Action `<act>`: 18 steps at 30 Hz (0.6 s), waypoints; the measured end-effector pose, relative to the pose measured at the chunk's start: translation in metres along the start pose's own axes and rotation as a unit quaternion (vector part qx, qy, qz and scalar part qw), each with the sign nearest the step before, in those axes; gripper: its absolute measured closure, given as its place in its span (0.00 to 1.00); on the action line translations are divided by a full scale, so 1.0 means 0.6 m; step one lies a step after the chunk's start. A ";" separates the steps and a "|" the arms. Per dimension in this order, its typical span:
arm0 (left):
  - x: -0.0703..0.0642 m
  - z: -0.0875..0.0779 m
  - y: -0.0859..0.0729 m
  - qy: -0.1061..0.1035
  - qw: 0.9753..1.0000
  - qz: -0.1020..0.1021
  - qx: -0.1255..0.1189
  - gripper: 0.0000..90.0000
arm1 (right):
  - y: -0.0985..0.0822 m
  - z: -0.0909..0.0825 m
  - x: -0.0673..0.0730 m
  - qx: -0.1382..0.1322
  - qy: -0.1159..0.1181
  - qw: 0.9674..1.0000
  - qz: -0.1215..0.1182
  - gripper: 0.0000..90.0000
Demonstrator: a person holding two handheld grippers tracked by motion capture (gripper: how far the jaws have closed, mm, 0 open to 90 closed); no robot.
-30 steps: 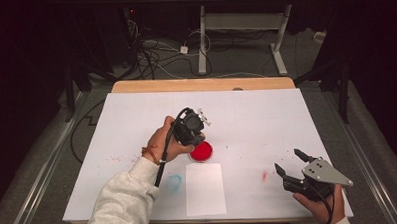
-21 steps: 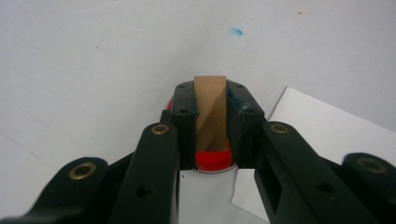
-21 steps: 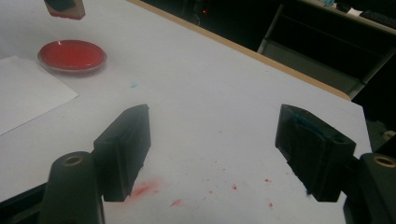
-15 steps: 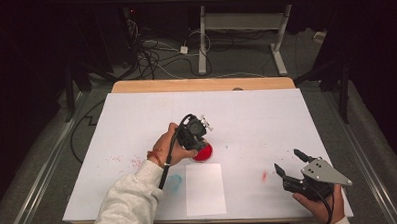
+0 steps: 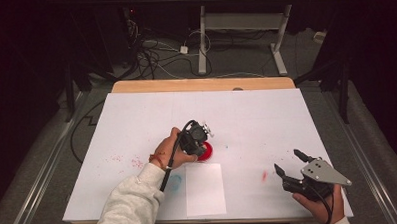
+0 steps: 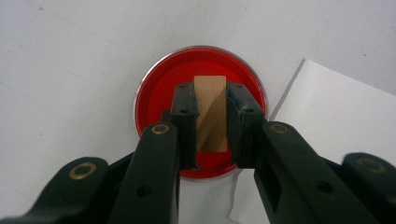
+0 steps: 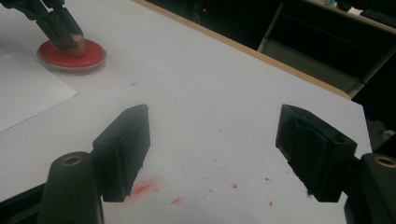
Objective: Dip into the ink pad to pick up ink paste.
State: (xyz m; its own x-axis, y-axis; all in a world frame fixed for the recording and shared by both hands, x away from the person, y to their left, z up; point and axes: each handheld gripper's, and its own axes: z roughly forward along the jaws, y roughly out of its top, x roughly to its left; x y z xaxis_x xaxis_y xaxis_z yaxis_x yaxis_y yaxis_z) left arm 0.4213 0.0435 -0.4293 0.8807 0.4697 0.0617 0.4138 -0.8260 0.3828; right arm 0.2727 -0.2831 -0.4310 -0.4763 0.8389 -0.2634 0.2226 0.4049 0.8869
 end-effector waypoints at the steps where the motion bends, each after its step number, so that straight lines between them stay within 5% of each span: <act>1: 0.001 0.000 -0.001 -0.002 1.000 -0.001 -0.001 0.82 | 0.000 0.000 0.000 0.000 0.001 1.000 0.000 0.29; 18: 0.012 0.005 -0.005 -0.026 1.000 -0.011 -0.007 0.82 | 0.001 0.000 0.003 0.001 0.001 1.000 -0.008 0.30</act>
State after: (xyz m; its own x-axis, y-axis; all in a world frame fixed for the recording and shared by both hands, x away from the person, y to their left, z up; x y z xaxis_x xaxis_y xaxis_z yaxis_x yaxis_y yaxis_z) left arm 0.4268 0.0487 -0.4328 0.8820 0.4712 0.0059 0.4304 -0.8107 0.3969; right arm 0.2718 -0.2812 -0.4310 -0.4811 0.8318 -0.2769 0.2170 0.4191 0.8817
